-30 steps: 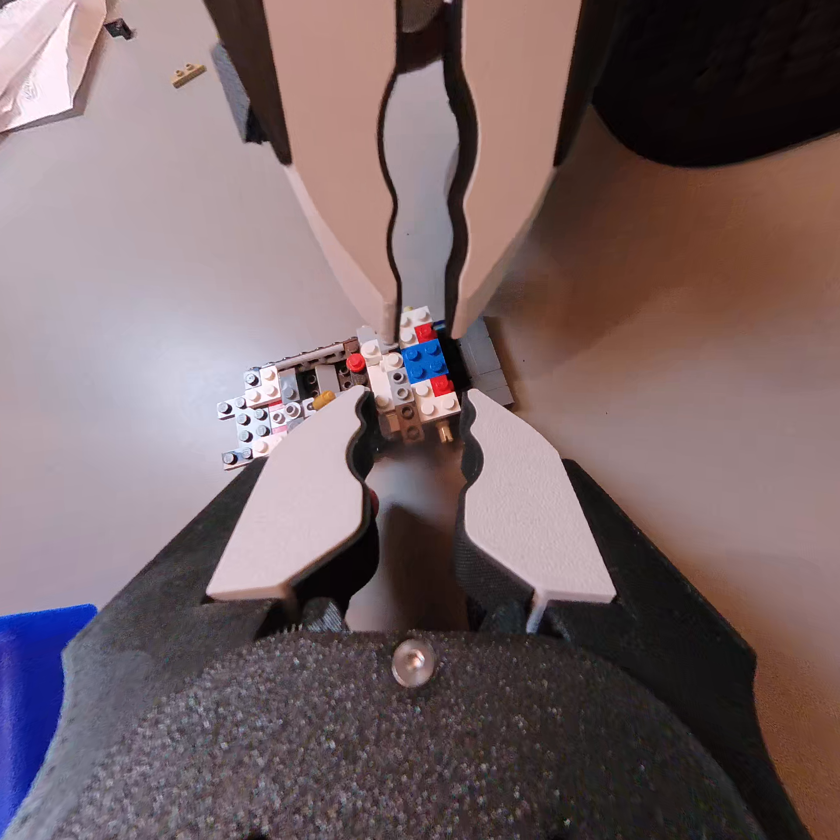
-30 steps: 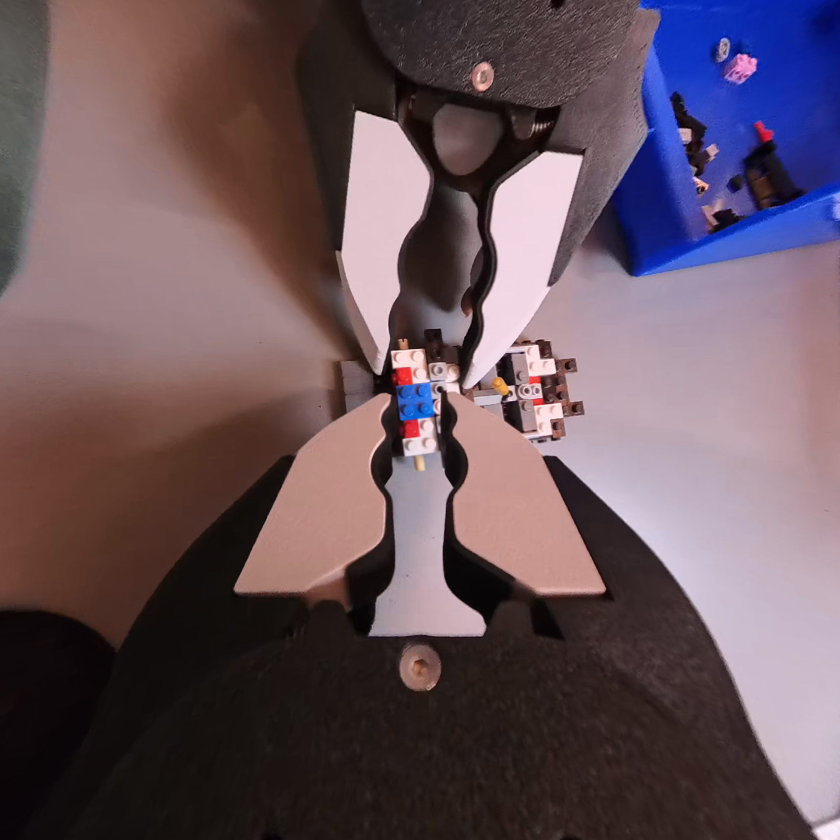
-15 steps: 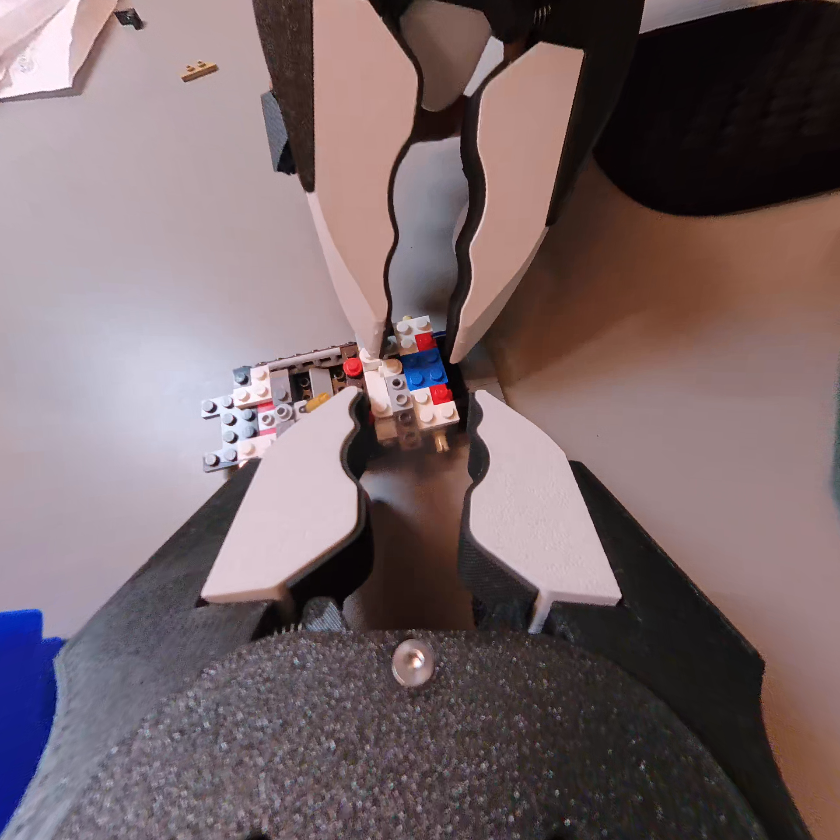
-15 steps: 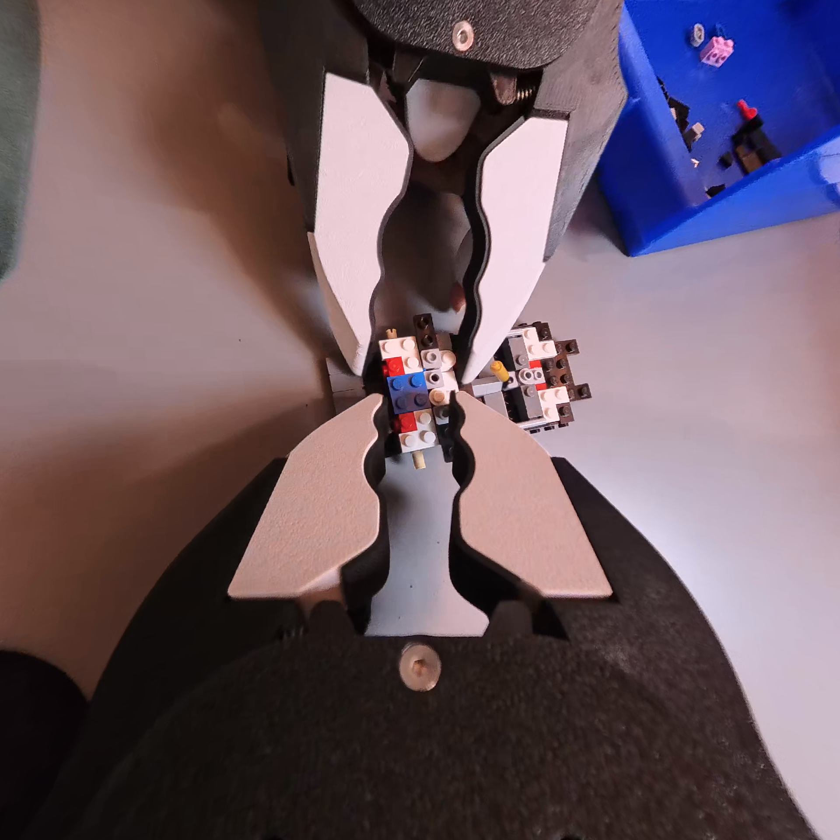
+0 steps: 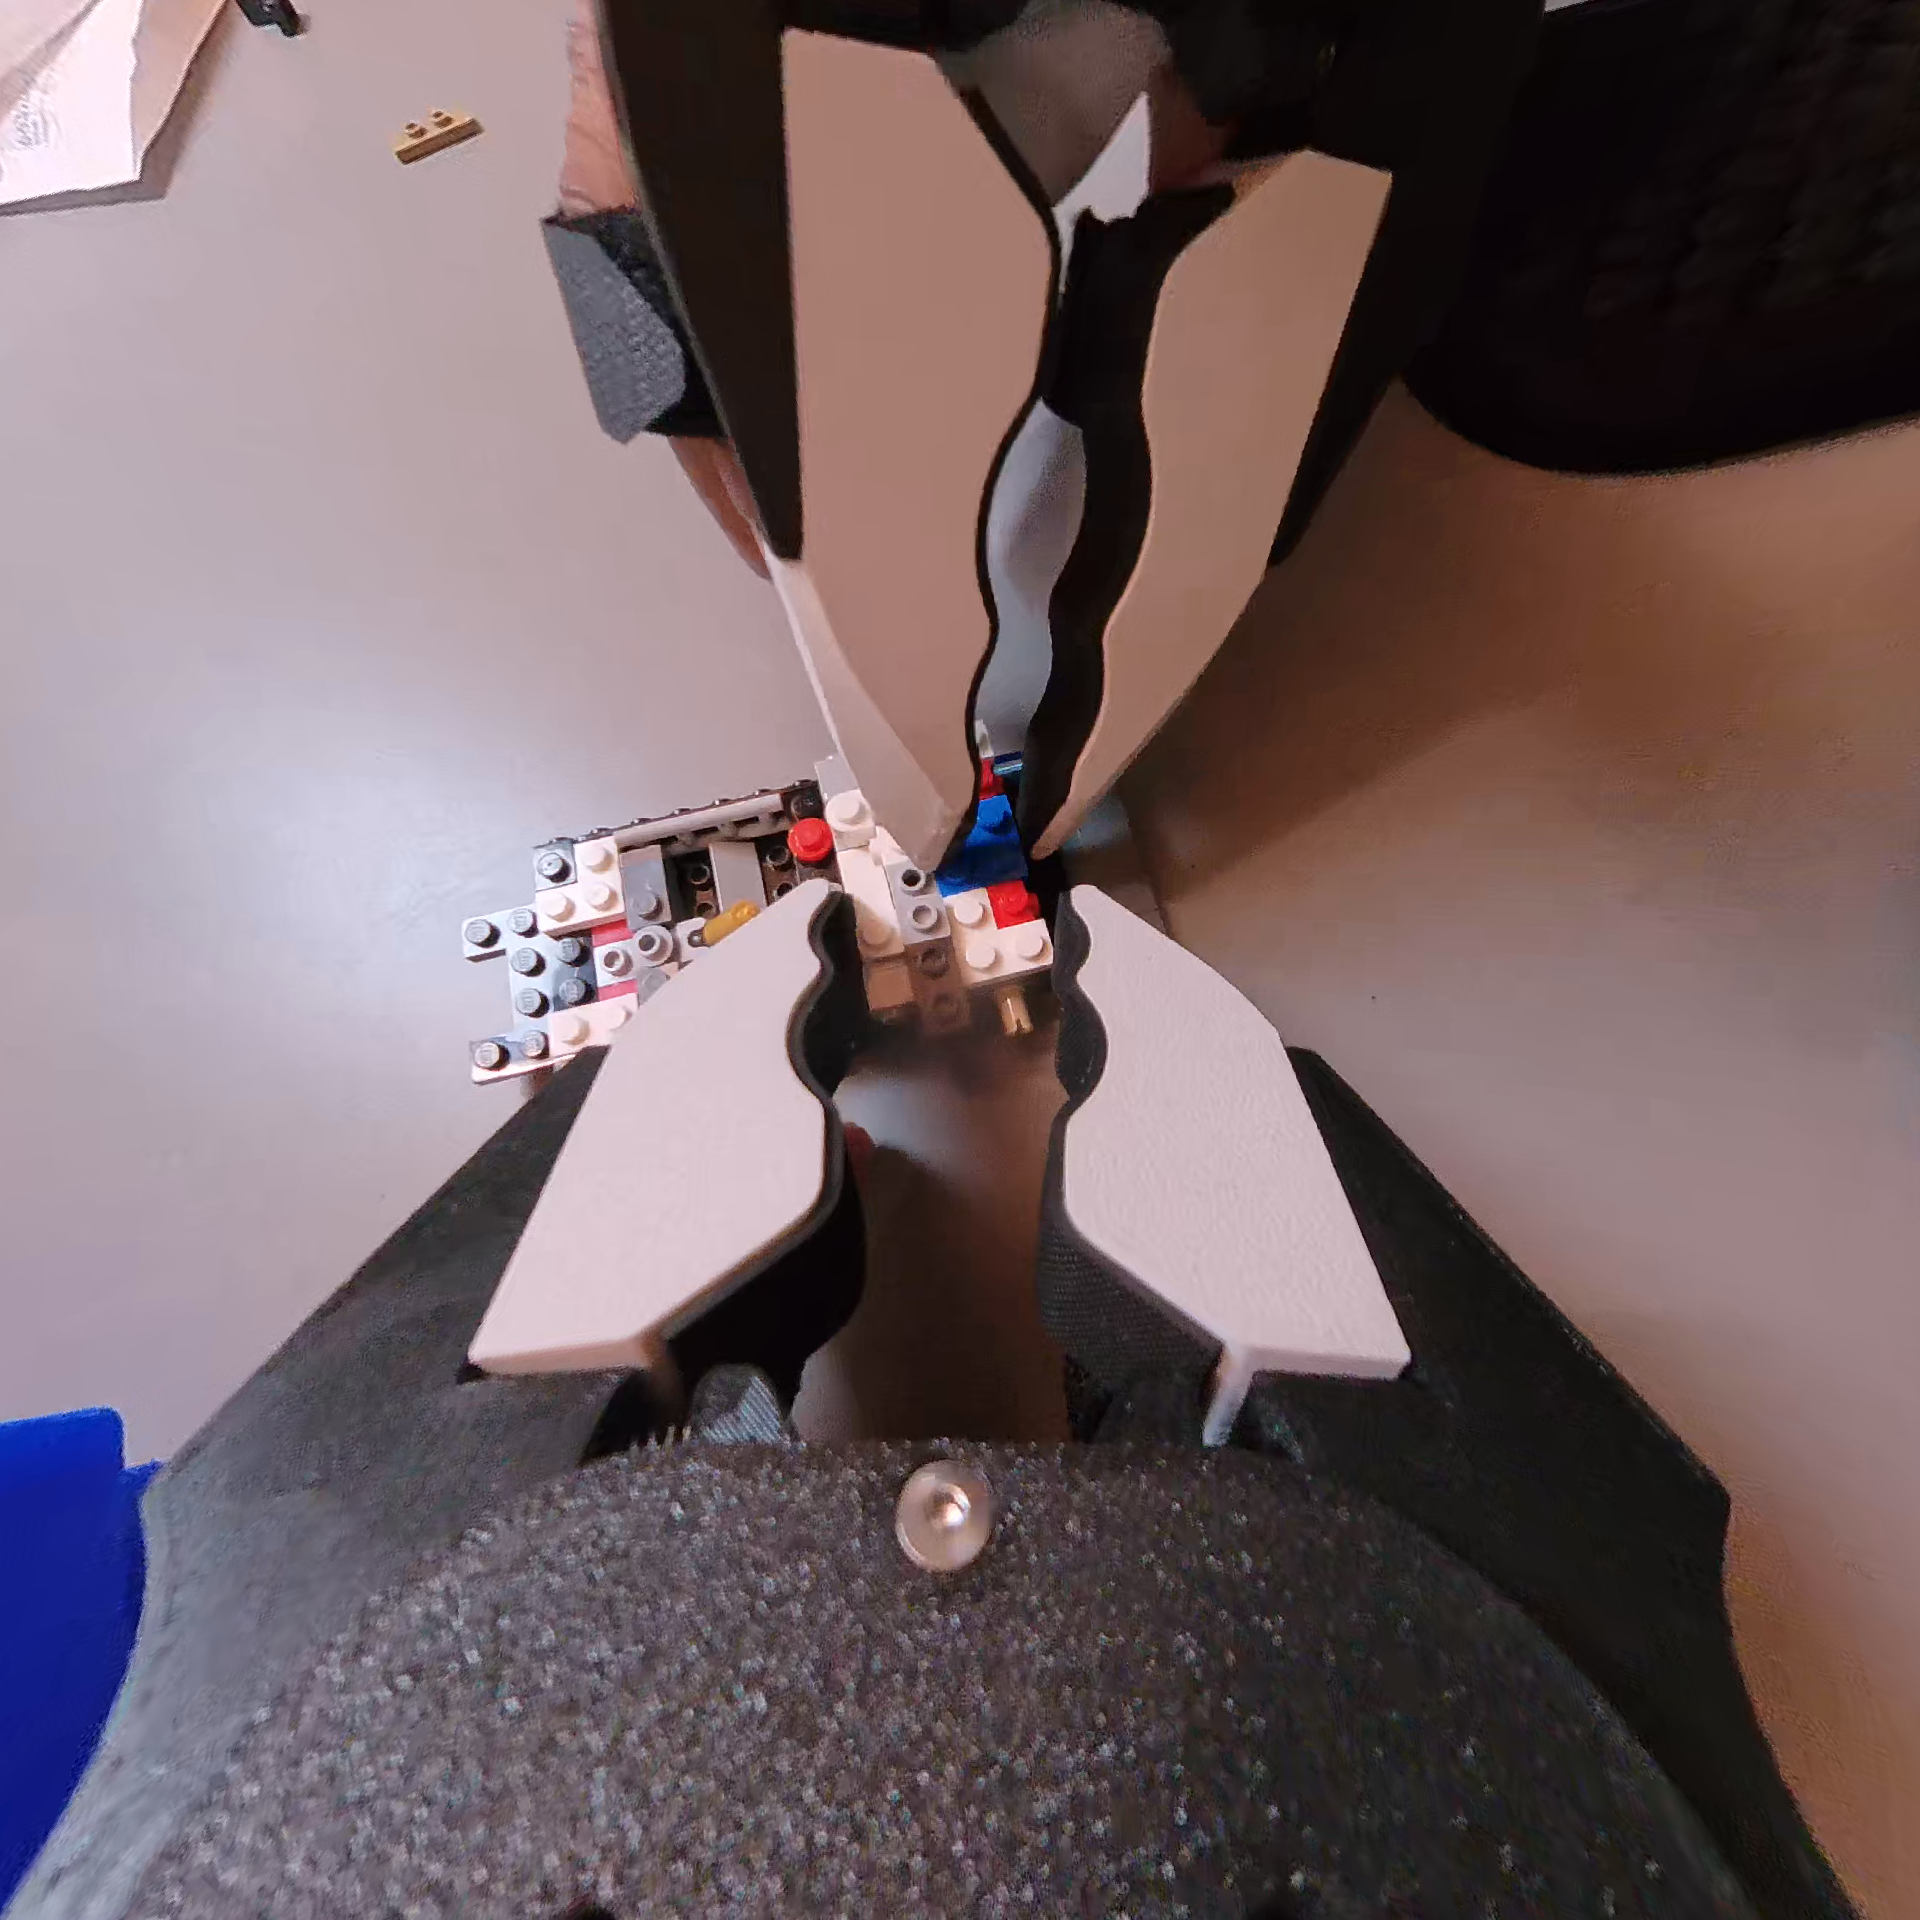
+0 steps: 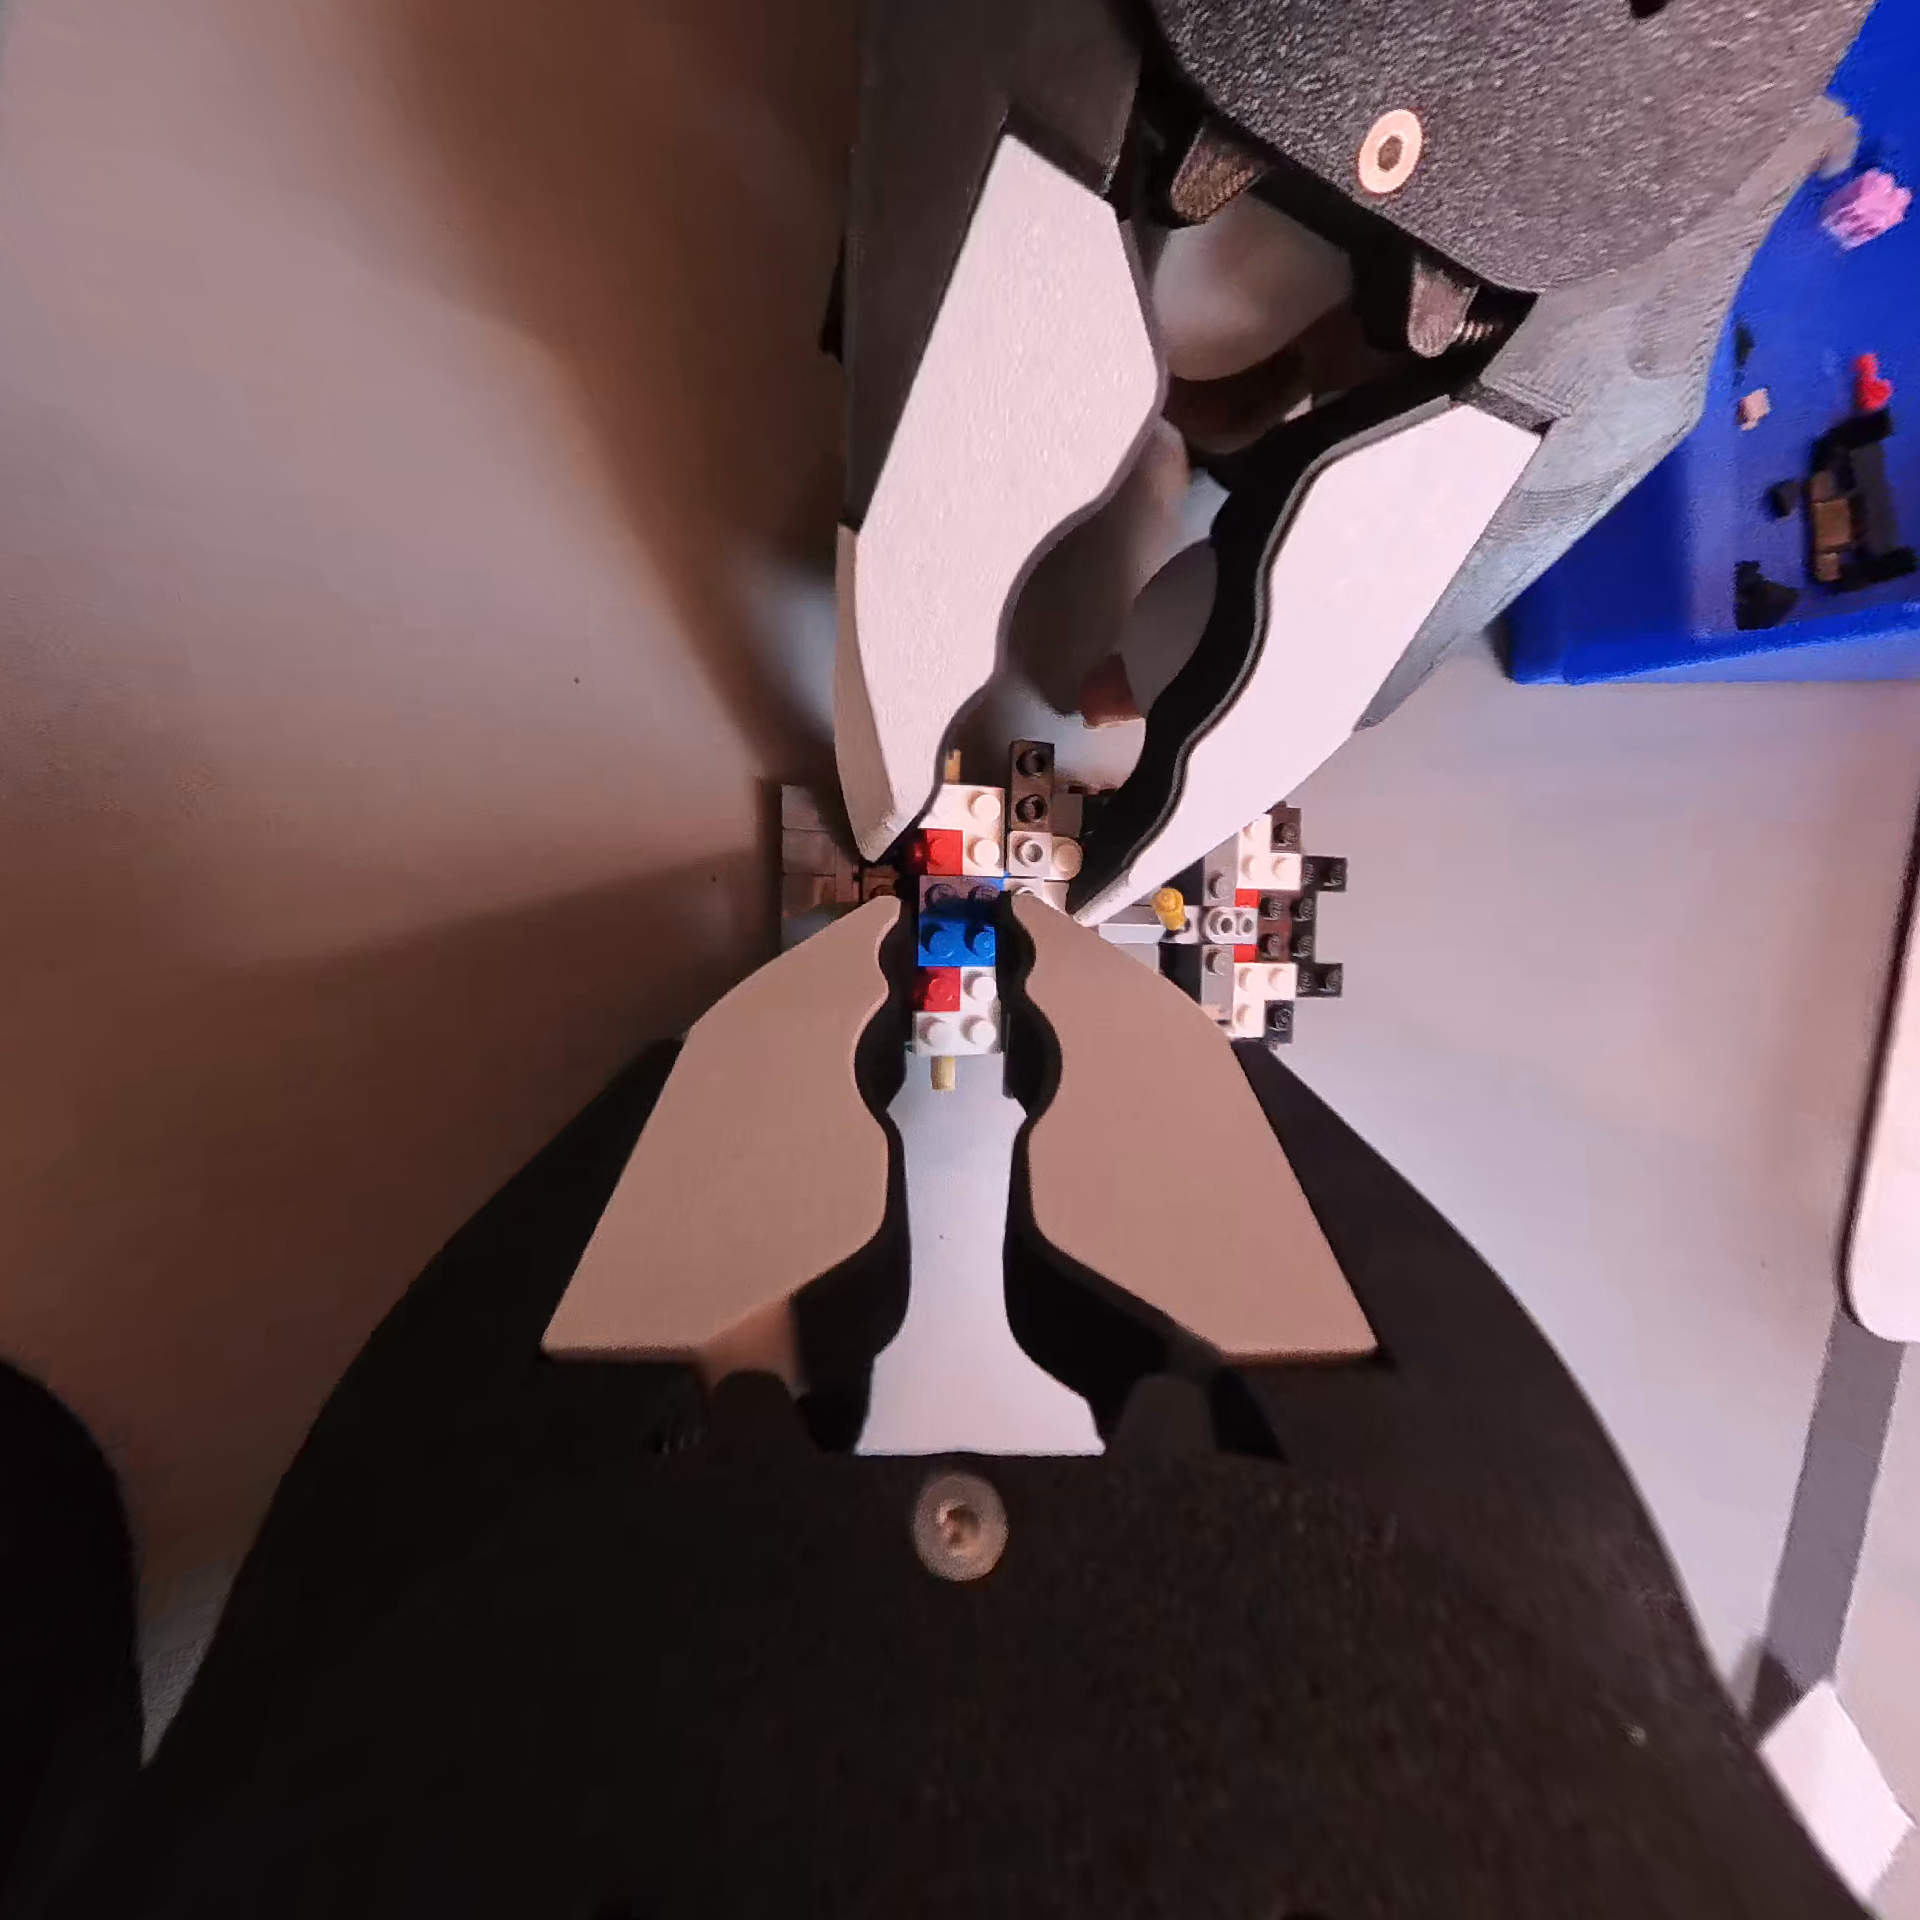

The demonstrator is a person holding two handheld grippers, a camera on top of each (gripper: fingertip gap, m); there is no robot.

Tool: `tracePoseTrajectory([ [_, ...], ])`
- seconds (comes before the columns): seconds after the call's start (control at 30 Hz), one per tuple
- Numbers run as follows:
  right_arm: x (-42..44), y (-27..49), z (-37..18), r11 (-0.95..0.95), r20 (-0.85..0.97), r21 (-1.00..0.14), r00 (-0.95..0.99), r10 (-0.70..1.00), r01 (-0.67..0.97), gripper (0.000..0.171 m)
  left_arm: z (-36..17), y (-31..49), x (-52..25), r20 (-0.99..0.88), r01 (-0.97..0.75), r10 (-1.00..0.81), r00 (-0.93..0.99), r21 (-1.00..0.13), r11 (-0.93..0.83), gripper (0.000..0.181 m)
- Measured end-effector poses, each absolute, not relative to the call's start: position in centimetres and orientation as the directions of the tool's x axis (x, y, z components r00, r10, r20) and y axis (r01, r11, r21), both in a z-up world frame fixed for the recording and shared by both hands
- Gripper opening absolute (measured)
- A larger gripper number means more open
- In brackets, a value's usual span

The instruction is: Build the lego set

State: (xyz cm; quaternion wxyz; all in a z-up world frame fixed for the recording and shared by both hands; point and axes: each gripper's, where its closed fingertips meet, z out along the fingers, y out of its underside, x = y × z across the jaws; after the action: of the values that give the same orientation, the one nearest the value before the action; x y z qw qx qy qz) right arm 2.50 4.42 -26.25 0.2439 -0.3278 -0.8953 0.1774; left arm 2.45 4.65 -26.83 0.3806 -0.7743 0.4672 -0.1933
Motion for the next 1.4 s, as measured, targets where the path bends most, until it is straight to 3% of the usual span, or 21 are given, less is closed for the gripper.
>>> tracePoseTrajectory([
  [0.17,2.5,4.4,-26.2,0.734,0.277,-0.459,-0.704,0.654,0.5,0.014,-26.9,4.6,2.4,-0.065,-0.587,-0.877,0.476,-0.767,-0.261,0.037],
  [0.47,2.4,4.2,-25.9,0.606,0.139,-0.575,-0.665,0.734,0.549,0.0,-26.9,4.9,1.9,-0.098,-0.608,-0.874,0.475,-0.755,-0.246,0.038],
  [0.73,1.2,5.3,-25.6,0.628,0.292,-0.572,-0.585,0.757,0.528,0.0,-27.0,5.5,1.0,-0.102,-0.607,-0.857,0.505,-0.748,-0.269,0.038],
  [0.77,-0.4,7.8,-23.3,0.621,0.443,-0.608,-0.438,0.782,0.495,0.0,-26.9,4.3,1.8,-0.052,-0.602,-0.897,0.44,-0.758,-0.251,0.038],
  [0.8,-1.2,9.5,-20.9,0.565,0.453,-0.659,-0.338,0.825,0.496,0.0,-27.0,3.3,3.3,-0.044,-0.598,-0.918,0.394,-0.771,-0.22,0.038],
  [1.03,0.8,5.7,-20.9,0.521,0.318,-0.714,-0.445,0.837,0.468,0.0,-26.9,4.0,2.6,-0.057,-0.607,-0.899,0.435,-0.756,-0.246,0.037],
  [1.27,3.1,4.3,-24.4,0.588,0.351,-0.593,-0.48,0.804,0.551,0.031,-26.8,4.0,2.7,-0.018,-0.588,-0.9,0.436,-0.763,-0.269,0.036],
  [1.4,2.8,4.7,-25.2,0.565,0.302,-0.581,-0.49,0.818,0.585,0.036,-26.7,3.7,2.9,-0.028,-0.595,-0.907,0.421,-0.763,-0.252,0.036],
])
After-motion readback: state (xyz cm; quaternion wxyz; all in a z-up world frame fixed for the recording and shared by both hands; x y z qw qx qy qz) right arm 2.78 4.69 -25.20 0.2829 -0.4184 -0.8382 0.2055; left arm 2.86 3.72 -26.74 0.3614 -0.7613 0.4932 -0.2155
